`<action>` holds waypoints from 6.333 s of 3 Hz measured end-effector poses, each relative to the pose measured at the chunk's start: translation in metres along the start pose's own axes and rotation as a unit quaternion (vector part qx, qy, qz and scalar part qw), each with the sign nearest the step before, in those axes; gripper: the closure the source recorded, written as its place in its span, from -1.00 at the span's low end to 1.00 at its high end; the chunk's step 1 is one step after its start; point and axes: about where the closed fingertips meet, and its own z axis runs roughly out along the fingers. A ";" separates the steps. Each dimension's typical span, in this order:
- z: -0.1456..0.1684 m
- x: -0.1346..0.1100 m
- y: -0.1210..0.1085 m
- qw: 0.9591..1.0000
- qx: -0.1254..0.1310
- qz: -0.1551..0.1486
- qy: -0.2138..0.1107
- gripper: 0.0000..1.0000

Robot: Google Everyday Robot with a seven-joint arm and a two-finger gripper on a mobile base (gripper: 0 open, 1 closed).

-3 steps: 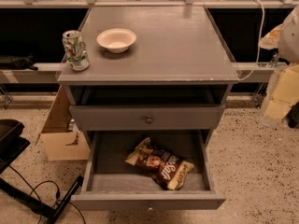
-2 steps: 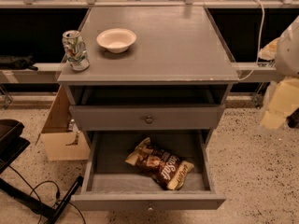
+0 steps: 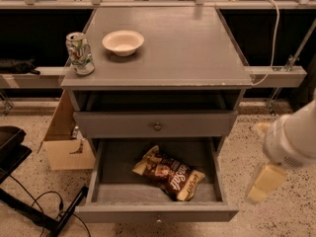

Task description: Pick brown chip bag from middle drawer and place on counter

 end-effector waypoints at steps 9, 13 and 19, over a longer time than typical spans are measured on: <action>0.404 -0.080 -0.064 0.994 -0.056 0.011 -0.094 -1.00; 0.452 -0.091 -0.045 0.991 -0.104 -0.010 -0.081 0.39; 0.084 -0.161 -0.005 0.964 -0.079 -0.238 -0.089 1.00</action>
Offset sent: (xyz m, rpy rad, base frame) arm 0.0313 0.0158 -0.2031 0.1158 -0.0182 -0.0387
